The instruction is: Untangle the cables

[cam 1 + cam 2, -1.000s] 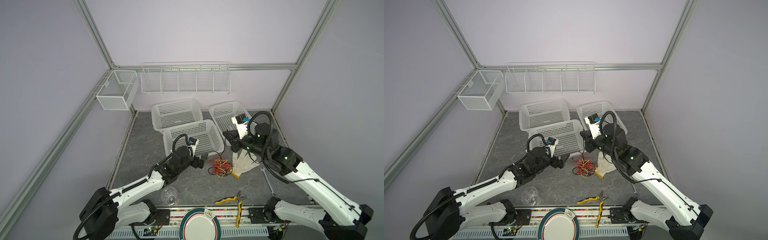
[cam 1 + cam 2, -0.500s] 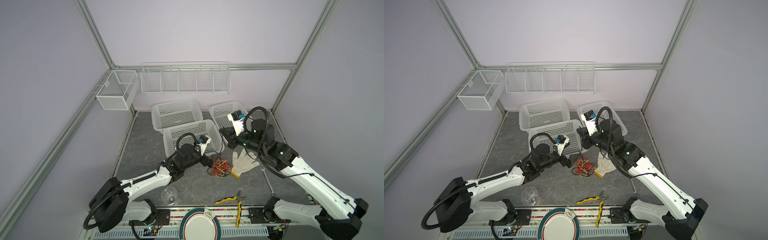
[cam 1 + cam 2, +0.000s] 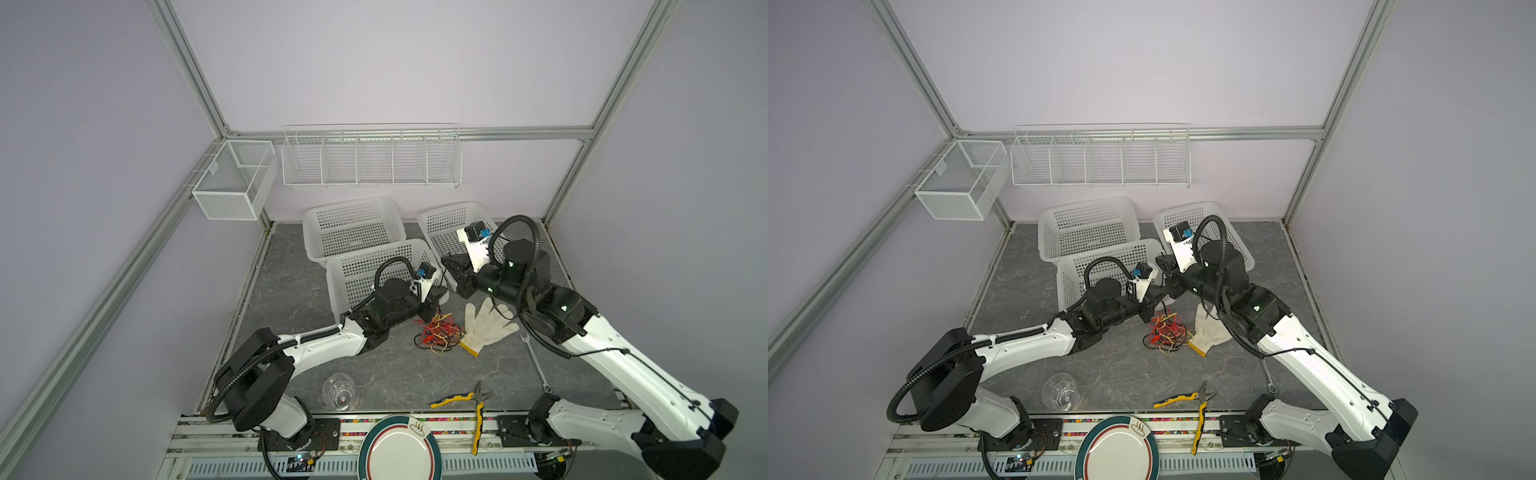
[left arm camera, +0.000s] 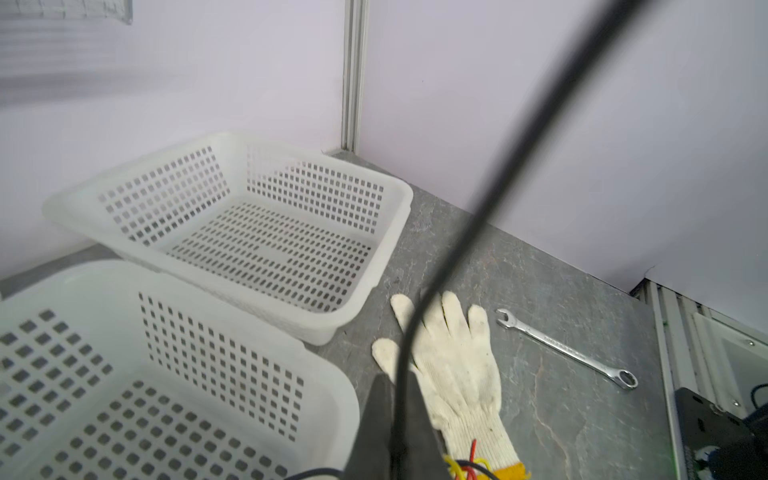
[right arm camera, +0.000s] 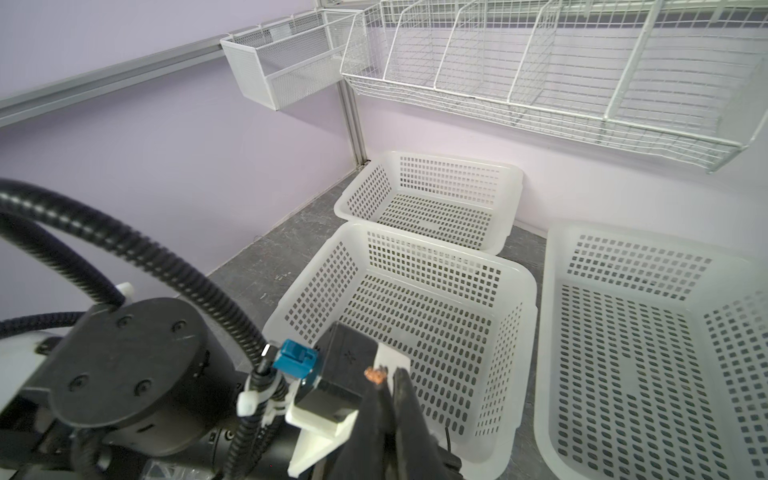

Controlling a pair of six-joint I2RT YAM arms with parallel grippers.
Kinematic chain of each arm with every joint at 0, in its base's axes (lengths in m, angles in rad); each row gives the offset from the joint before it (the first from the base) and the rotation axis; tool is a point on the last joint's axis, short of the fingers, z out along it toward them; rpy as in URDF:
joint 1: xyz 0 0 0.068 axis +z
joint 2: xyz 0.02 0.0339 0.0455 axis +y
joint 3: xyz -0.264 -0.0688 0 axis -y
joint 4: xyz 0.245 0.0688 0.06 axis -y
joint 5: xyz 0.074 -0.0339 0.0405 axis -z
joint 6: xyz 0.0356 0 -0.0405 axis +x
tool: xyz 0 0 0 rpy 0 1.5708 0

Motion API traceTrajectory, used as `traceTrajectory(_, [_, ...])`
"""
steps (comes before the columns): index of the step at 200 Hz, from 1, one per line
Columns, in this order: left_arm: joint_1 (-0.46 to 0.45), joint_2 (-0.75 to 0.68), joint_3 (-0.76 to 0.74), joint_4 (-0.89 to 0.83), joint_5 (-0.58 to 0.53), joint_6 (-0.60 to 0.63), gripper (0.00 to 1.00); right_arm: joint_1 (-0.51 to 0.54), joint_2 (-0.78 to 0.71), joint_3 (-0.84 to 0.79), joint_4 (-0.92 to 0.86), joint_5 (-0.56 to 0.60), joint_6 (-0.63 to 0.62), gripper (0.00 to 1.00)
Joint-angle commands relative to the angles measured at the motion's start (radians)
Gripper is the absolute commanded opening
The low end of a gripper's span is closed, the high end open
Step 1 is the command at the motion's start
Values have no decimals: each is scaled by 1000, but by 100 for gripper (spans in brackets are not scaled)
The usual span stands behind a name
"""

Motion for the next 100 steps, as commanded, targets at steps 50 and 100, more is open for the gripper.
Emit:
traceTrajectory(50, [-7, -37, 190, -153, -36, -49, 0, -93, -78, -163, -56, 218, 51, 53])
traceTrajectory(100, [-7, -45, 285, -262, -57, -98, 0, -163, -190, -344, -78, 147, 54, 91])
